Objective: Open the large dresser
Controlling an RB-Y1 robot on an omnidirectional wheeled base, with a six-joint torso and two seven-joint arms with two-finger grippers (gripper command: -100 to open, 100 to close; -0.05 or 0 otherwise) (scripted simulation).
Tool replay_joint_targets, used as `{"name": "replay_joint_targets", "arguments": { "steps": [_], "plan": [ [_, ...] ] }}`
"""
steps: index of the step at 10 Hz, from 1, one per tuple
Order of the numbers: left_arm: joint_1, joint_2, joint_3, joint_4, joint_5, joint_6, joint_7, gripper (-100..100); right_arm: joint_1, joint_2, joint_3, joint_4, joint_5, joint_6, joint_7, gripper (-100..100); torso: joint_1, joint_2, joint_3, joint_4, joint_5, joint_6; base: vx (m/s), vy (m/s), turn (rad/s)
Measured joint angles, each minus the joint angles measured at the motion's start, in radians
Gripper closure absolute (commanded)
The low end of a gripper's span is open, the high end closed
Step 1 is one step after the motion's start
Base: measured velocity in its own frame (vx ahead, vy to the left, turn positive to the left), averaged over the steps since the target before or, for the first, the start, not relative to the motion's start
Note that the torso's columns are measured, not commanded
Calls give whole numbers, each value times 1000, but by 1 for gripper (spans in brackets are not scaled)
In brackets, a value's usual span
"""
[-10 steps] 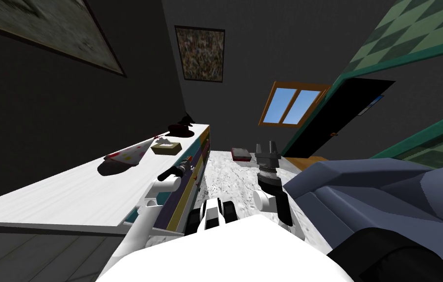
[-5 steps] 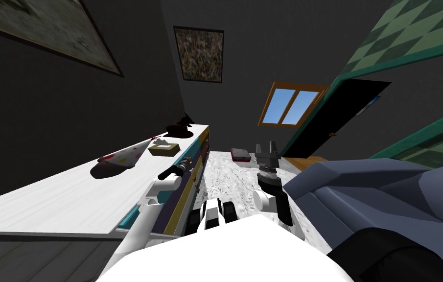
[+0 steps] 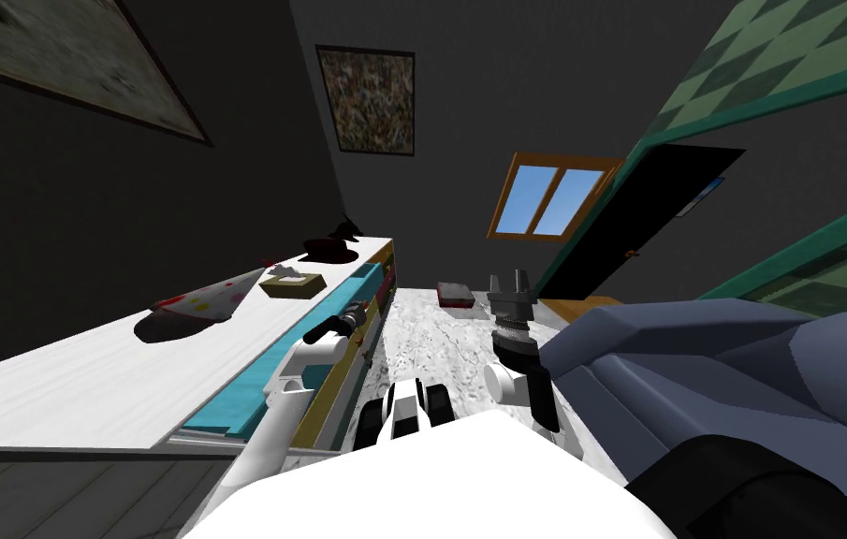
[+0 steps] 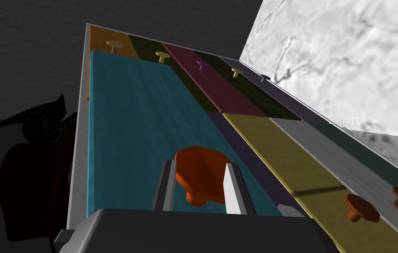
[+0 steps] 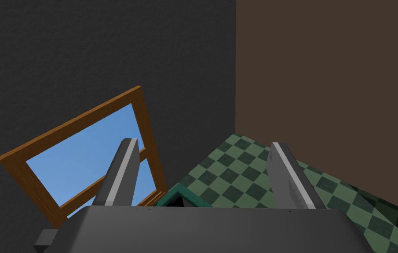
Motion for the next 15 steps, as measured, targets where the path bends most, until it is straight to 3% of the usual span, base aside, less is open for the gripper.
{"name": "replay_joint_targets", "arguments": {
  "steps": [4, 10, 13, 15],
  "plan": [
    [-53, 48, 72, 76, 27, -24, 6, 100, 0, 0, 0, 0, 0, 0, 0, 0, -10, -3, -2, -4, -1, 4, -97, -108, -181],
    [-112, 89, 132, 189, 54, -62, 8, 100, 0, 0, 0, 0, 0, 0, 0, 0, -4, -4, -2, -7, 3, 1, -65, -66, -119],
    [-155, 138, 192, 267, 85, -73, 13, 100, 0, 0, 0, 0, 0, 0, 0, 0, -10, -5, -3, -5, 0, 1, -86, -146, -173],
    [-159, 143, 199, 279, 92, -80, 13, 100, 0, 0, 0, 0, 0, 0, 0, 0, 0, -2, -1, -2, 2, -1, -32, -47, -102]
  ]
}}
